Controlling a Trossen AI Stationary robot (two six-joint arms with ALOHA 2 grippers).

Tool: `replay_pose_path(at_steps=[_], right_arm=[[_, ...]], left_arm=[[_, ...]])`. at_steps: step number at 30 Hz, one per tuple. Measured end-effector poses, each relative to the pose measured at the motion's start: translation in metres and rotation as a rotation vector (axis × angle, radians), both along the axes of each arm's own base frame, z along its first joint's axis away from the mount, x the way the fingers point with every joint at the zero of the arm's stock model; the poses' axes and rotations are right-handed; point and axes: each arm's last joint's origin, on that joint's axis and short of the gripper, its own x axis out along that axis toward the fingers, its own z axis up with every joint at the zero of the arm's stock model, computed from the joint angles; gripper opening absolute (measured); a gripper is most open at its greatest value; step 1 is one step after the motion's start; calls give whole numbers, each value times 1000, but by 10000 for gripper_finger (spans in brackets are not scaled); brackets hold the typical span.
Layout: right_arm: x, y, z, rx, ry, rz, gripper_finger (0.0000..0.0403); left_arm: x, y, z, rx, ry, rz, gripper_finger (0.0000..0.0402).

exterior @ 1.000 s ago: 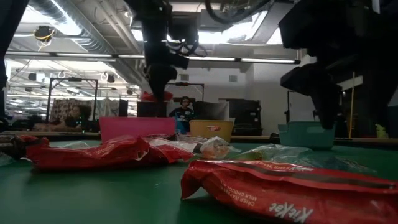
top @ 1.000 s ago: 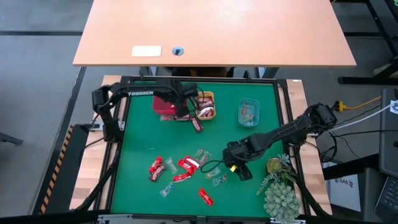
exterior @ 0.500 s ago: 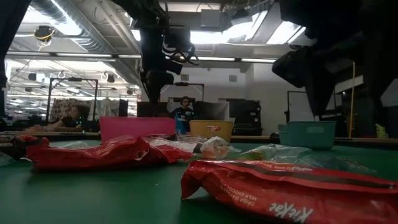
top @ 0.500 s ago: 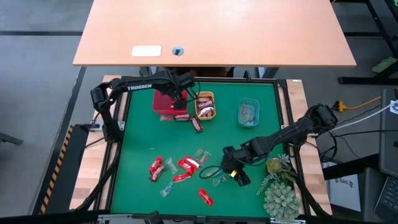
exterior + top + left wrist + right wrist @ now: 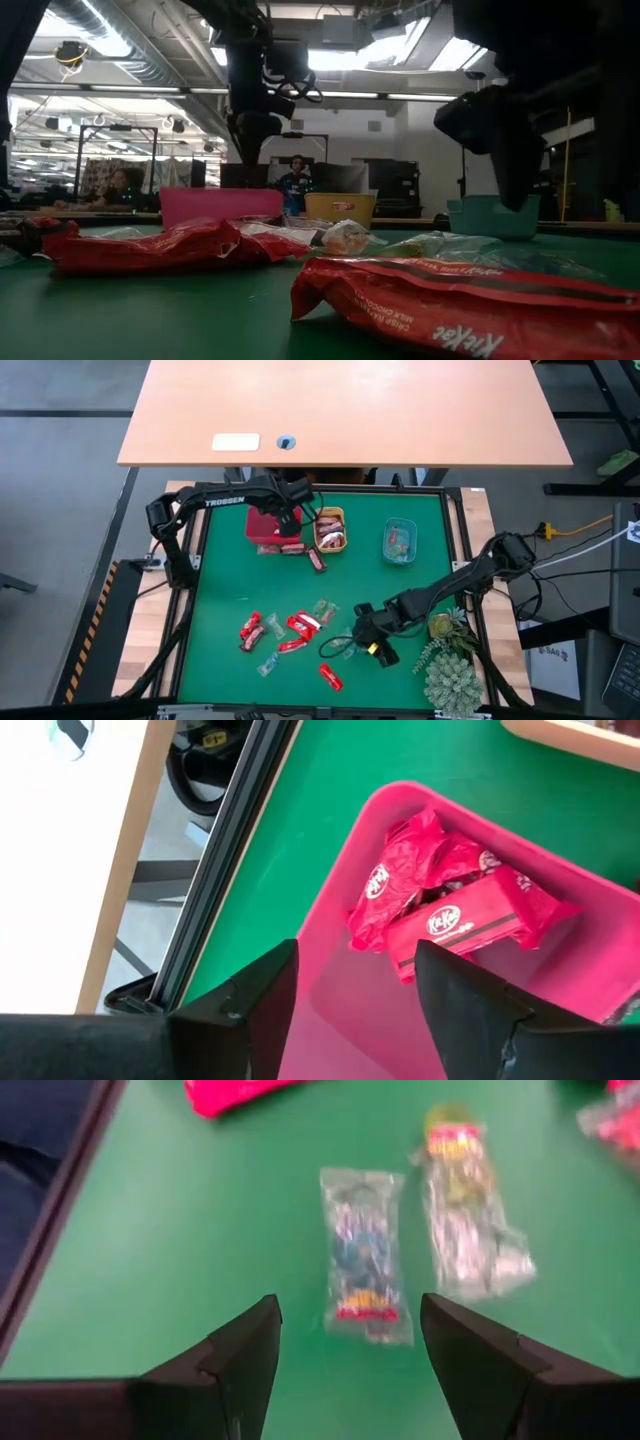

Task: Sort candy
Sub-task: Put the green gummy into the blue bin

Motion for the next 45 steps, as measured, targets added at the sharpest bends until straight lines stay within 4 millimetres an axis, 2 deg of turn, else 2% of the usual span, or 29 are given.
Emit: replay_pose_path(at_steps=[13, 39, 45], right_arm=[[2, 1, -2, 8, -10, 13, 241], [3, 3, -7, -43, -101, 310, 241], [-3, -3, -11, -79, -22, 353, 241]], left_arm=[[7, -13, 0, 1, -6, -41, 193], [21, -48, 0, -1, -75, -34, 193], [25, -55, 0, 1, -88, -58, 193]])
